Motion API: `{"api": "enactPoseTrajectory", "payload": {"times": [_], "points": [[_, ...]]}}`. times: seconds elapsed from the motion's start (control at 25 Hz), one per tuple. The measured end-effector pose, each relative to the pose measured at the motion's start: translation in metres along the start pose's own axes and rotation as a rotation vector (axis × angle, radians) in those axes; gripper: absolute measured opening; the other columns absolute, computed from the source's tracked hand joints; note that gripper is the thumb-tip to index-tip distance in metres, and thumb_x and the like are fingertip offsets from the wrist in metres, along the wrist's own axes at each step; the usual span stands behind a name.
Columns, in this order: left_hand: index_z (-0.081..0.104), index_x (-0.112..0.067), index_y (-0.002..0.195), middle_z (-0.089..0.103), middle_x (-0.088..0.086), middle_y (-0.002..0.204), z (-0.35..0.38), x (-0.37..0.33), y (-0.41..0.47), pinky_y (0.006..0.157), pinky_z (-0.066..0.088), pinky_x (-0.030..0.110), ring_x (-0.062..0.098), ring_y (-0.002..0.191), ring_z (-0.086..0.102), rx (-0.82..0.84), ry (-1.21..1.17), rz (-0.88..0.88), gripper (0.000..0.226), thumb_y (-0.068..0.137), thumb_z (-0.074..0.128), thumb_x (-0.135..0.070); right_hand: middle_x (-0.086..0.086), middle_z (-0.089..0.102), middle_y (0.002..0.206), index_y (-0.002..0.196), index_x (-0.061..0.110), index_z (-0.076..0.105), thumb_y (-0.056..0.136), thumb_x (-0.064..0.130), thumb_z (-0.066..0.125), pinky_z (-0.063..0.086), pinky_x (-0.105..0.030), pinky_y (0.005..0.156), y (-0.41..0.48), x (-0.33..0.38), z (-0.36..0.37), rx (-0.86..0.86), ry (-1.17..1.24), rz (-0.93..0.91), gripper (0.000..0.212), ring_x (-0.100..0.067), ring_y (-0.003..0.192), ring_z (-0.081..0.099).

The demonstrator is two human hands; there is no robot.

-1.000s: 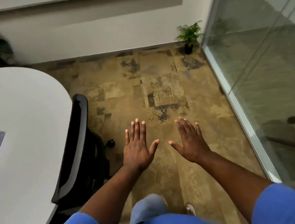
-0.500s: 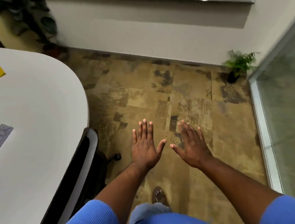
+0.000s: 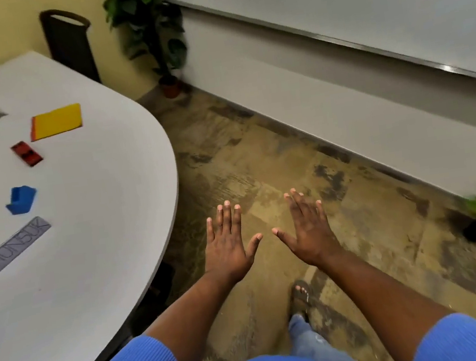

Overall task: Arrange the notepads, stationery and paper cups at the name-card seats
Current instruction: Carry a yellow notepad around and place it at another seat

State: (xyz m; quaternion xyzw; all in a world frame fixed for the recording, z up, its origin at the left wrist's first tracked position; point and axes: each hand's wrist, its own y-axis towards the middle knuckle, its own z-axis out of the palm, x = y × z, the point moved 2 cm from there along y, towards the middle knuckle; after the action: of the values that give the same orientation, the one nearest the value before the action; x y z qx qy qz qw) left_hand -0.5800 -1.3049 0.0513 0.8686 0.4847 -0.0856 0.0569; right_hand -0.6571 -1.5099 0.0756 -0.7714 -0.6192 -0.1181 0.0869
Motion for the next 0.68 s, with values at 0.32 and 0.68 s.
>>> {"api": "enactPoseTrajectory", "payload": {"times": [0.32,0.68], "points": [[-0.006,-0.02,0.164,-0.019,0.004,0.17,-0.024,-0.001,0.163,0.127,-0.012,0.047,0.017,0.155,-0.027,-0.082,-0.001,-0.319,0.086,0.1,0.011,-0.075,-0.001,0.0,0.171,0.161,0.026,0.001,0.094,0.077,0.025,0.001,-0.053,0.126,0.243,-0.053,-0.029,0.098,0.014,-0.303,0.088,-0.019,0.157,0.001],[-0.002,-0.02,0.165,-0.014,0.003,0.172,-0.024,0.082,0.326,0.128,-0.006,0.048,0.017,0.157,-0.021,-0.127,0.011,-0.547,0.087,0.099,0.011,-0.076,-0.001,0.001,0.171,0.162,0.022,0.005,0.095,0.075,0.029,0.003,-0.052,0.126,0.467,-0.007,-0.004,0.191,0.011,-0.545,0.088,-0.019,0.157,0.002]]}}
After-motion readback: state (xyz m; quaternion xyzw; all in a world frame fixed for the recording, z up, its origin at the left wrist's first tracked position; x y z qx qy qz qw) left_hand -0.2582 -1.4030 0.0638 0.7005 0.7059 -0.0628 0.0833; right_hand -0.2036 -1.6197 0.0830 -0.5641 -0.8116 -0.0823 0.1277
